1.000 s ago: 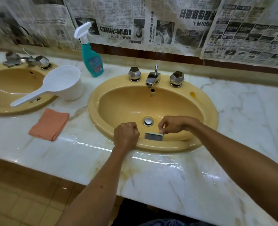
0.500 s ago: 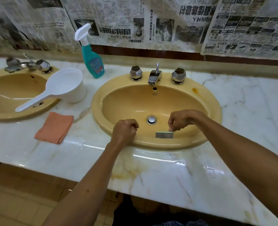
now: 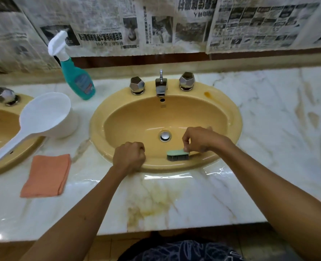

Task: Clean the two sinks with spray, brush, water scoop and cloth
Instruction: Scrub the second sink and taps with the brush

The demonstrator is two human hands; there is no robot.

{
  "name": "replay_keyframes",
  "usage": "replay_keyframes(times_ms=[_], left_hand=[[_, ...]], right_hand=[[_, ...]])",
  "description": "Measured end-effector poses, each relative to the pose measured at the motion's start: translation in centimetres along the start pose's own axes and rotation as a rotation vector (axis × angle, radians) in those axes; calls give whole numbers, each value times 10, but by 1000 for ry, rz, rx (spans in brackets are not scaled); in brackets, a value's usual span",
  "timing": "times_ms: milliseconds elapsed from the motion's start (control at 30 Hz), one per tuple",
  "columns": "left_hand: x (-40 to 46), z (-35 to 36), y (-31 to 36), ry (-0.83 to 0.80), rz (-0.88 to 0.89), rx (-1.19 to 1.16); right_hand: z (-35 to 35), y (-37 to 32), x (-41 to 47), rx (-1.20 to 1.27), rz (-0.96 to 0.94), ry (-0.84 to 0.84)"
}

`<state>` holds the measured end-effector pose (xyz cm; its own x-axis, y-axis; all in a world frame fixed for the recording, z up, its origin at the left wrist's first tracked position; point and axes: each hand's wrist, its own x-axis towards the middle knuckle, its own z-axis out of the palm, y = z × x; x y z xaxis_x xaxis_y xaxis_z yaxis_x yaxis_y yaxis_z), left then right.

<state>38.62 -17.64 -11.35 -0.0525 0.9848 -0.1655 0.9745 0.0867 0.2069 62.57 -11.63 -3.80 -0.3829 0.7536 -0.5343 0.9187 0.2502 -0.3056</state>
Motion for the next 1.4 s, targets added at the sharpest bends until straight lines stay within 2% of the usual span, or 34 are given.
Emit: replay_keyframes(times_ms=[67,133,233,333,400,500,533,667,733,800,900,967,1067,1100,1133,1200,1300,1333,1400], left_hand=[[0,3,-3,18,17,-22],[0,5,-5,38,45,-43],[1,6,-6,45,60,-65],[1,6,-7,28,66,-65],[0,6,-8,20,87,-56],[-1,4,-10,2,124,-46],[-2,3,-10,-1,137,-45],[-2,3,-12,2,180,-45],[-1,4,-12,-2,185,-44],[-1,4,-13,-7,187,-42],[-1,4,-15,-16,202,-46],[-1,4,-16,-19,210,-49],[-1,4,-16,-12,217,-48],[-1,4,-16,-8,218,-46],[-1,4,-16,-5,220,-44],[0,5,-14,-4,218,-35],[1,6,-14,-3,209,-35],[0,5,-14,-2,208,-33],[0,5,-13,-2,201,-31]], right_hand=[[27,-31,-4,12,-13,136],[43,-46,-16,-86,36,274],[43,-21,-40,-196,298,363],[43,-12,-50,-139,526,461],[56,-42,-44,-88,525,497],[88,-94,-49,-94,361,556],[92,-95,-55,-113,364,562],[93,-39,-76,-45,665,660],[97,-37,-75,44,765,739],[109,-65,-61,98,723,740],[137,-107,-51,99,511,743],[145,-90,-58,91,554,797],[149,-43,-78,148,777,816],[150,-36,-79,163,796,828],[151,-36,-76,169,765,847],[158,-49,-63,128,589,881],[171,-57,-54,-52,357,885],[170,-49,-56,-84,353,891],[165,-24,-63,-83,467,916]])
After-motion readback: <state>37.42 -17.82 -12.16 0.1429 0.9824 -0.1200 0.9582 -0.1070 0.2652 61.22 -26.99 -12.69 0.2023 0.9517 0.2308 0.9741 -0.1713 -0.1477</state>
